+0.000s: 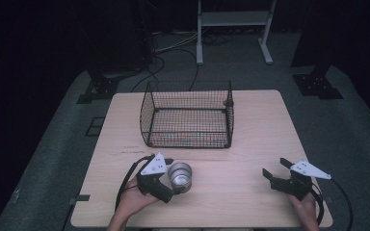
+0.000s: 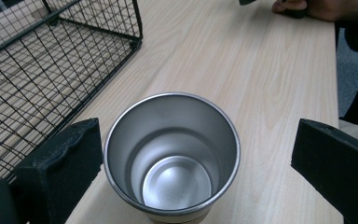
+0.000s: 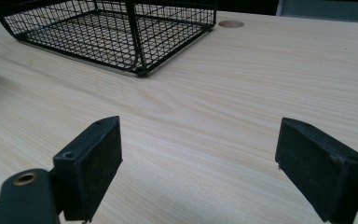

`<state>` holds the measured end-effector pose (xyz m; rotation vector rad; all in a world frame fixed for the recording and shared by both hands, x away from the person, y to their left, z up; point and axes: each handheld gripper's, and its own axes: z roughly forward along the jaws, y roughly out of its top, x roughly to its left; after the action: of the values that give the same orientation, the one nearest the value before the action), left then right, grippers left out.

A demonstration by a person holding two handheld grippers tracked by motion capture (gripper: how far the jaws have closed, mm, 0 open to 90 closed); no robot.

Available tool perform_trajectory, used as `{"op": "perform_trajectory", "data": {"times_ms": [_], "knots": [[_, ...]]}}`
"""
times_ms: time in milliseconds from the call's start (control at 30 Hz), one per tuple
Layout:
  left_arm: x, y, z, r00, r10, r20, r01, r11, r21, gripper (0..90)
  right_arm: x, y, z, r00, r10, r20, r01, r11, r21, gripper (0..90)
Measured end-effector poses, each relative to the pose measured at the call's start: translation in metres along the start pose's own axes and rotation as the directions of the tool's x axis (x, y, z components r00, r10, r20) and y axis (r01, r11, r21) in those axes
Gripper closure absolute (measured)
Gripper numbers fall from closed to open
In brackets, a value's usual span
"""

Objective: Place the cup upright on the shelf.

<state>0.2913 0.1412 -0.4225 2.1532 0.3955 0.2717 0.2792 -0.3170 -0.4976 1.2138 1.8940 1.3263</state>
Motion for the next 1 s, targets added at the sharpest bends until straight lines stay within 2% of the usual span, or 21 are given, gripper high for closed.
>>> {"op": "perform_trajectory", "data": {"times_ms": [100,167,367,667,1000], "knots": [[0.001,-0.001,0.002,1.0000,-0.004,-0.006,0.004,1.0000,0.008,1.0,0.000,0.000,0.000,1.0000,0.001,0.000,-0.001,1.000,0.000,13.8],[0.002,-0.002,0.005,0.9996,0.005,-0.027,-0.004,0.9996,0.027,1.0,0.000,0.000,0.000,1.0000,0.000,0.000,0.000,1.000,0.000,13.8],[0.005,-0.003,0.010,0.9993,0.003,-0.037,0.000,0.9982,0.060,1.0,0.000,0.000,0.000,1.0000,0.001,0.000,-0.001,1.000,0.000,13.8],[0.006,-0.006,0.019,0.9990,0.001,-0.046,0.003,0.9962,0.087,1.0,0.000,0.000,0.000,1.0000,0.000,-0.001,0.000,1.000,0.000,13.8],[0.011,-0.011,0.031,0.9991,-0.020,-0.038,0.025,0.9921,0.123,1.0,0.000,0.000,0.000,1.0000,0.000,-0.002,0.000,1.000,0.000,13.8]]}}
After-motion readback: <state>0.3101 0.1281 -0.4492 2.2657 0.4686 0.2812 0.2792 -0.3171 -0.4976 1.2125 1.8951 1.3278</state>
